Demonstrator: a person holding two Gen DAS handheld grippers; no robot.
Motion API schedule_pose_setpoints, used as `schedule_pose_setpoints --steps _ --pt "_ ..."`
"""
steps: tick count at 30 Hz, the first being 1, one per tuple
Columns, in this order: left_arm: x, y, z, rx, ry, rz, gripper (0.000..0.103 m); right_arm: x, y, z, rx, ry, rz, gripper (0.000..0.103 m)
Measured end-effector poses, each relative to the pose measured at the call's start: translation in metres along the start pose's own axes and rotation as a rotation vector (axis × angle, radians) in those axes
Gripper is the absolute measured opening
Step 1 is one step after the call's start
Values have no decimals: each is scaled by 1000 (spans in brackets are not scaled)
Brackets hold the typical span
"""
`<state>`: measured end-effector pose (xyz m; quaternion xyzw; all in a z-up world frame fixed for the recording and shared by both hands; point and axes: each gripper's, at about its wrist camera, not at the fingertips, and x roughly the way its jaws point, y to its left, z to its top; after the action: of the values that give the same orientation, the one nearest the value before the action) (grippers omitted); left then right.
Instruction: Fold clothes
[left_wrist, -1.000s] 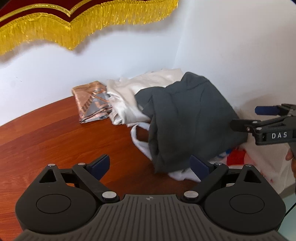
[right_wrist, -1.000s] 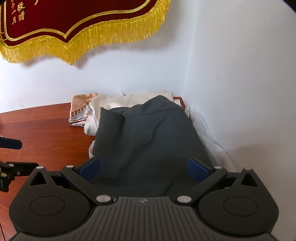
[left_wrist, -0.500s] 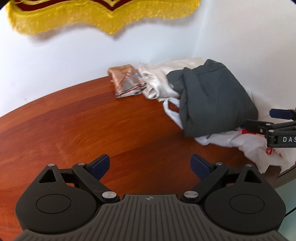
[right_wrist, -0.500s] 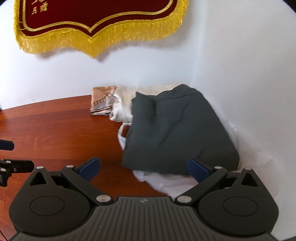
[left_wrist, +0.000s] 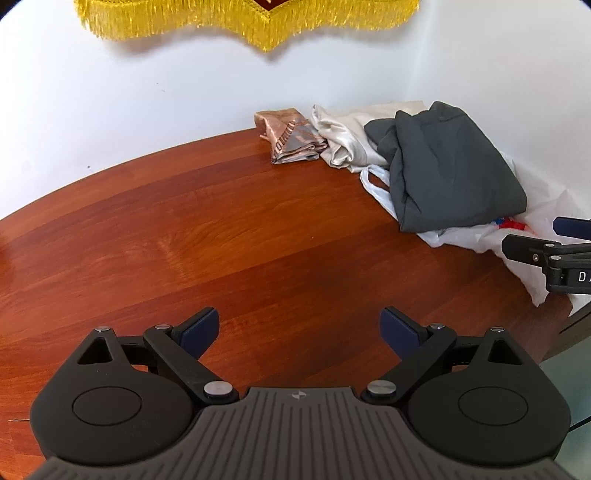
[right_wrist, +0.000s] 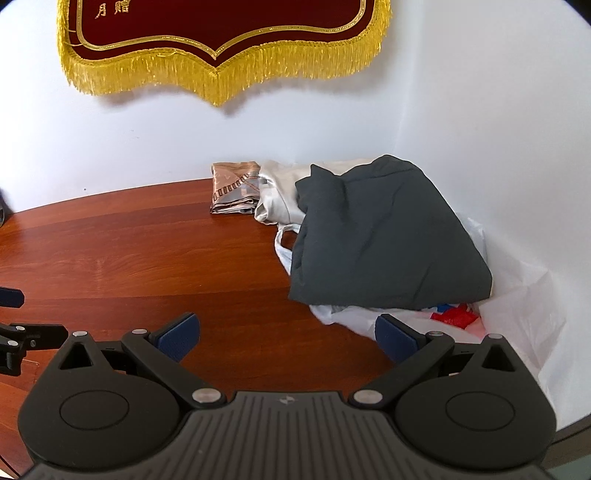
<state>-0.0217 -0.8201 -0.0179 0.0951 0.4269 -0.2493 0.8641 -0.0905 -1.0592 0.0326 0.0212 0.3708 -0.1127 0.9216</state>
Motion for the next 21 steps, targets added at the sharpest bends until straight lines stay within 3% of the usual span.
schedule_pose_setpoints --steps 13,21 --pt "-35 16 -32 4 -85 53 95 -19 36 -30 52 2 -4 102" --pt "-50 42 -48 -93 -72 104 95 -18 75 -26 -17 27 83 102"
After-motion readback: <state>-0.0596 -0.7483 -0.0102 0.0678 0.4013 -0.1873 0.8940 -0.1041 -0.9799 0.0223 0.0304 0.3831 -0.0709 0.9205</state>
